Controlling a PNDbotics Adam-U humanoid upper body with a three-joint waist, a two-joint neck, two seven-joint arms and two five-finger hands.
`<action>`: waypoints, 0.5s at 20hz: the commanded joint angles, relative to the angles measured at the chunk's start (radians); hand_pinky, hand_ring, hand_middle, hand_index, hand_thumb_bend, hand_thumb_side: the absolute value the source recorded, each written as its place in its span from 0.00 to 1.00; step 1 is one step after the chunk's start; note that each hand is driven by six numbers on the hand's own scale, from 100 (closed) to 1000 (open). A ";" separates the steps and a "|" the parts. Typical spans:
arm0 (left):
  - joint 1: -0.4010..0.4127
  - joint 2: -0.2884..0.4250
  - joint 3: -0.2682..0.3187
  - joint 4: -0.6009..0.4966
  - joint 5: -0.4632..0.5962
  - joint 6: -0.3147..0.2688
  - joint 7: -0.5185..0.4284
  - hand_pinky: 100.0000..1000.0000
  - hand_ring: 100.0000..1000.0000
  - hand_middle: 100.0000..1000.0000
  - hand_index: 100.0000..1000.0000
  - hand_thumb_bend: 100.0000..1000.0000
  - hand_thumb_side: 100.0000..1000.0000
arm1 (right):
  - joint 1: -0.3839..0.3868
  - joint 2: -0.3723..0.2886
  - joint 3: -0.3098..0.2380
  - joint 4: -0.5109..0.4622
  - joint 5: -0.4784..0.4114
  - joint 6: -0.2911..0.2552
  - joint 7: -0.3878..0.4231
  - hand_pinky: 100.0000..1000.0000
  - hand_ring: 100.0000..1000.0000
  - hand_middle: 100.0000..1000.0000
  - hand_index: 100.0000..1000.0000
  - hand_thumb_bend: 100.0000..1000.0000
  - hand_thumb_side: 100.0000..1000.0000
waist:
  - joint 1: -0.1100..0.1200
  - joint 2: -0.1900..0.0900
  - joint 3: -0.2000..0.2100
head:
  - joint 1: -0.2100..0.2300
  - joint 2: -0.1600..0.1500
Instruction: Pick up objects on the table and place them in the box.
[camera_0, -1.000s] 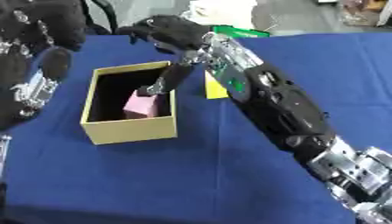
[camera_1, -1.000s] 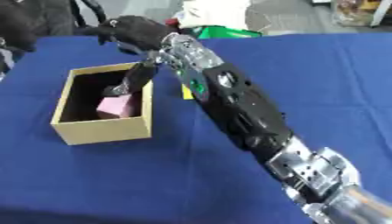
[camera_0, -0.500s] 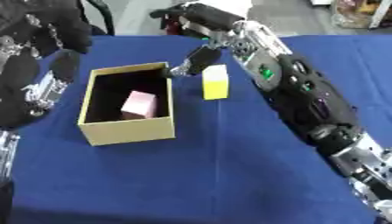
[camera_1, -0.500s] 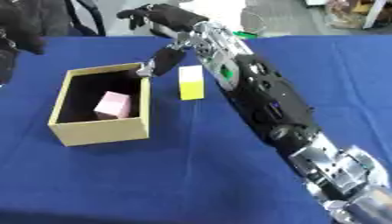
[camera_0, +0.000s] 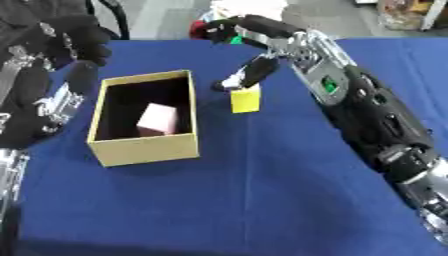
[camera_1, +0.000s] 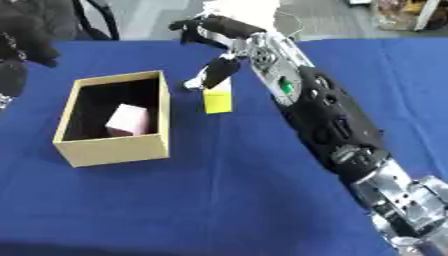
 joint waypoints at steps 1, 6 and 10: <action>-0.008 0.023 0.013 -0.007 -0.003 -0.002 0.000 0.61 0.63 0.63 0.82 0.25 0.59 | -0.015 -0.023 -0.021 0.039 -0.012 -0.005 0.021 0.85 0.80 0.74 0.98 0.49 0.40 | 0.004 -0.012 0.000 | 0.004 -0.007; -0.005 0.023 0.014 -0.005 -0.003 -0.002 -0.003 0.61 0.63 0.63 0.82 0.25 0.59 | -0.012 -0.022 -0.040 0.107 -0.015 -0.018 0.045 0.85 0.81 0.74 0.97 0.49 0.40 | 0.008 -0.009 -0.003 | 0.005 -0.006; -0.004 0.022 0.015 -0.004 -0.004 -0.002 -0.004 0.61 0.63 0.63 0.82 0.25 0.59 | -0.009 -0.025 -0.052 0.138 -0.002 -0.026 0.054 0.85 0.81 0.74 0.97 0.49 0.39 | 0.010 -0.008 -0.005 | 0.006 -0.005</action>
